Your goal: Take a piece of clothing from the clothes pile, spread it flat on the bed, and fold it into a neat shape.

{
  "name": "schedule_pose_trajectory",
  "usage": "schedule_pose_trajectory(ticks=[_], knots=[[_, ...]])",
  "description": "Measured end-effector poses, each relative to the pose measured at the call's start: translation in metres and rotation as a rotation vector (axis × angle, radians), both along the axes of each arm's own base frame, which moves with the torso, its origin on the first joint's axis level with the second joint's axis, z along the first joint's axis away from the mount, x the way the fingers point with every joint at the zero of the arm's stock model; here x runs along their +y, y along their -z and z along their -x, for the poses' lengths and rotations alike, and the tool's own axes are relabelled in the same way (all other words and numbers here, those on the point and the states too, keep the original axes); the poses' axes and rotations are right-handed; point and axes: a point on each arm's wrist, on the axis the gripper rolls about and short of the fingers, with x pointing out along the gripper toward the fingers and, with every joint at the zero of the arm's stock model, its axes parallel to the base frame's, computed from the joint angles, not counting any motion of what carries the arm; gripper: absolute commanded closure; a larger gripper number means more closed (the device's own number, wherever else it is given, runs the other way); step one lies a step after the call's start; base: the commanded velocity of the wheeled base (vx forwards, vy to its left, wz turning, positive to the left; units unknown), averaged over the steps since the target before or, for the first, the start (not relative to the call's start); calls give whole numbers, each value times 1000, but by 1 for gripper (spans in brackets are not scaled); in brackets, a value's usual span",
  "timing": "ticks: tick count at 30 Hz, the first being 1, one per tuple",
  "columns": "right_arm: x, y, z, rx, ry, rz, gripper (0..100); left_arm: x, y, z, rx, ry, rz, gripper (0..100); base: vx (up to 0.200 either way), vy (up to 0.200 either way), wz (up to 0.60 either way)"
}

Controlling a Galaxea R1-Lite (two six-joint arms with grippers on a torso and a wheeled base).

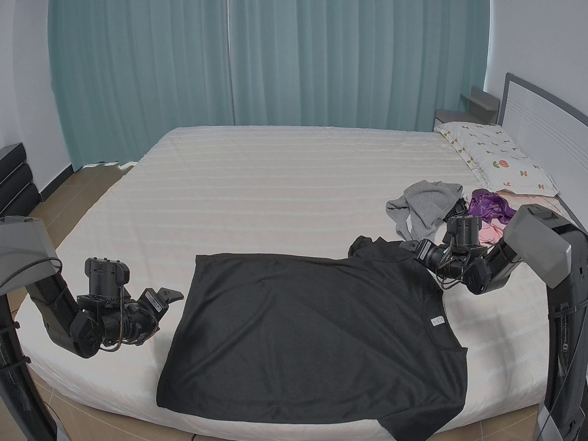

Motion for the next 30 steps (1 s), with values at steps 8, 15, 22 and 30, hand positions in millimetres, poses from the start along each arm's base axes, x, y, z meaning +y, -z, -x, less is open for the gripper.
schedule_pose_trajectory(ticks=[8, 15, 22, 30], knots=[[-2, 14, -30, -30, -9, 51, 0, 1, 1, -1, 2, -3, 0, 0, 0, 0, 0], [-3, 24, -50, -56, -1, 67, 0, 2, 3, -3, 5, -6, -1, 0, 0, 0, 0], [-12, 39, -58, -36, 20, 72, 100, 1, 9, -5, 17, -11, -10, 0, 0, 0, 0], [-16, 43, -58, -43, 27, 67, 100, 1, 14, -6, 28, -12, -14, 0, 0, 0, 0]])
